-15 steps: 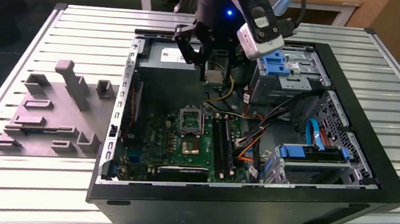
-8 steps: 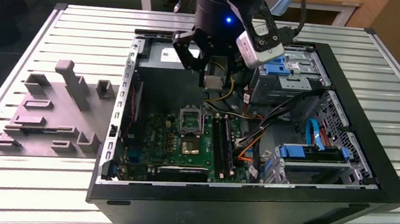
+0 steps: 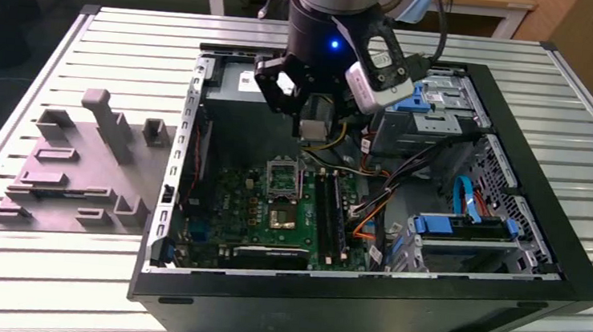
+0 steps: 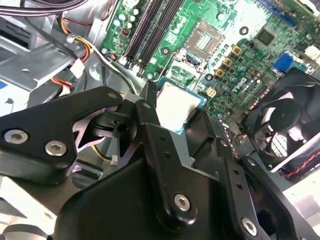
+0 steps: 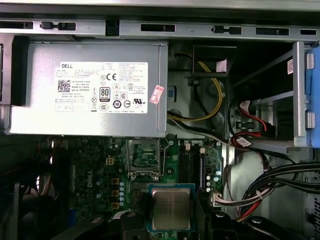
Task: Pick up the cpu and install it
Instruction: 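Place the cpu into insertion slot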
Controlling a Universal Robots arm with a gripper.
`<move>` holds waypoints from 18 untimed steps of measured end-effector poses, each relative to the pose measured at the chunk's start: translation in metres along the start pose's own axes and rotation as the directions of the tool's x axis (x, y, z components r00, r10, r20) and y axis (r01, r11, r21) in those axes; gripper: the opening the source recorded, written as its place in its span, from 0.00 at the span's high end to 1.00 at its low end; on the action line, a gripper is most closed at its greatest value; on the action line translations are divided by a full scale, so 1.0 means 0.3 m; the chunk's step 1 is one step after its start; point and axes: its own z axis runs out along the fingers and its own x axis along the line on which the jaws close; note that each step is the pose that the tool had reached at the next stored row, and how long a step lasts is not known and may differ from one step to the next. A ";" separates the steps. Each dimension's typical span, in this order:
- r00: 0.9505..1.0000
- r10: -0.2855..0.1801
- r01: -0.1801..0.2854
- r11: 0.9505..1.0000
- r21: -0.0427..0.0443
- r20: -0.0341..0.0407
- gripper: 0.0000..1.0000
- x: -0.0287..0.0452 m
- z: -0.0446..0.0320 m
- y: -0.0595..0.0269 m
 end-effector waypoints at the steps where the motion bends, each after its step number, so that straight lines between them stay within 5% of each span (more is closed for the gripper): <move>1: 1.000 0.000 0.000 1.000 0.000 0.000 0.53 0.000 0.003 -0.001; 18: 1.000 0.000 0.000 1.000 0.000 0.000 0.53 0.007 0.008 -0.027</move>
